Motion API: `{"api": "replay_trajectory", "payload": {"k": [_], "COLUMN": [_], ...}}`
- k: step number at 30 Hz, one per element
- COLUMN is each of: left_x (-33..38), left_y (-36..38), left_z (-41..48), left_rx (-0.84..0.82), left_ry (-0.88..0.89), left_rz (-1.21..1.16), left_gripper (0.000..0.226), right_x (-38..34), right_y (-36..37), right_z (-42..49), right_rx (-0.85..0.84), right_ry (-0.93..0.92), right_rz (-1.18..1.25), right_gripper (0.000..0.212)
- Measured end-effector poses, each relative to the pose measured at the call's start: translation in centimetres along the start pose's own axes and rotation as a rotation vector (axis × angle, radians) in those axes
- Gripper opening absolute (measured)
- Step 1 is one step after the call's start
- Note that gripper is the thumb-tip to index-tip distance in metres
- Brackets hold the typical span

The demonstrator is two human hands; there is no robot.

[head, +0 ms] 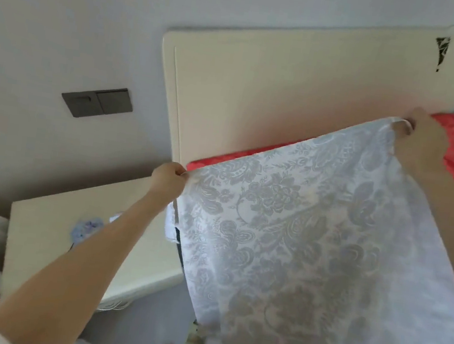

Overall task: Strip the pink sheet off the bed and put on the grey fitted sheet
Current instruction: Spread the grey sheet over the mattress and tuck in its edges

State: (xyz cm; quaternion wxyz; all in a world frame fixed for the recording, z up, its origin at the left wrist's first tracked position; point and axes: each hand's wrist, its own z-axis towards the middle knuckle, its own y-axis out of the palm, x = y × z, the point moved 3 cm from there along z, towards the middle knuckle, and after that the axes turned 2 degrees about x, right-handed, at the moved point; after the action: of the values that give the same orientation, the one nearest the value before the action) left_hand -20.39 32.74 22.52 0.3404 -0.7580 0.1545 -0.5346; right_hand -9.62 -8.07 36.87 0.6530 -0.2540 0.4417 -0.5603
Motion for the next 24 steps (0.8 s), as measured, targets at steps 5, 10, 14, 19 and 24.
{"api": "replay_trajectory", "payload": {"k": [5,10,14,19,24], "left_x": [-2.1,-7.7,-13.7,-17.4,-20.4], "left_y": [-0.6,1.7,7.2,13.6,19.1], "left_z": [8.1,17.5,23.9,28.2,30.1], "left_rx": [0.233,0.292,0.165,0.091,0.065], "left_ry": [-0.109,-0.26,-0.336,-0.413,-0.488], "left_rz": [-0.068,-0.118,-0.038,-0.172,-0.234], "left_gripper": [0.017,0.02,0.02,0.016,0.02], "right_x": [-5.3,-10.2,-9.9,-7.5,-5.5], "right_y": [6.5,18.3,29.5,37.8,43.8], "right_z": [7.2,11.2,10.7,10.5,10.0], "right_rx": [0.057,-0.013,-0.113,-0.157,-0.245], "right_ry": [-0.115,-0.101,-0.051,-0.059,-0.136], "right_rz": [0.152,0.182,0.139,0.077,-0.016], "right_gripper": [0.025,0.016,0.01,0.021,0.022]}}
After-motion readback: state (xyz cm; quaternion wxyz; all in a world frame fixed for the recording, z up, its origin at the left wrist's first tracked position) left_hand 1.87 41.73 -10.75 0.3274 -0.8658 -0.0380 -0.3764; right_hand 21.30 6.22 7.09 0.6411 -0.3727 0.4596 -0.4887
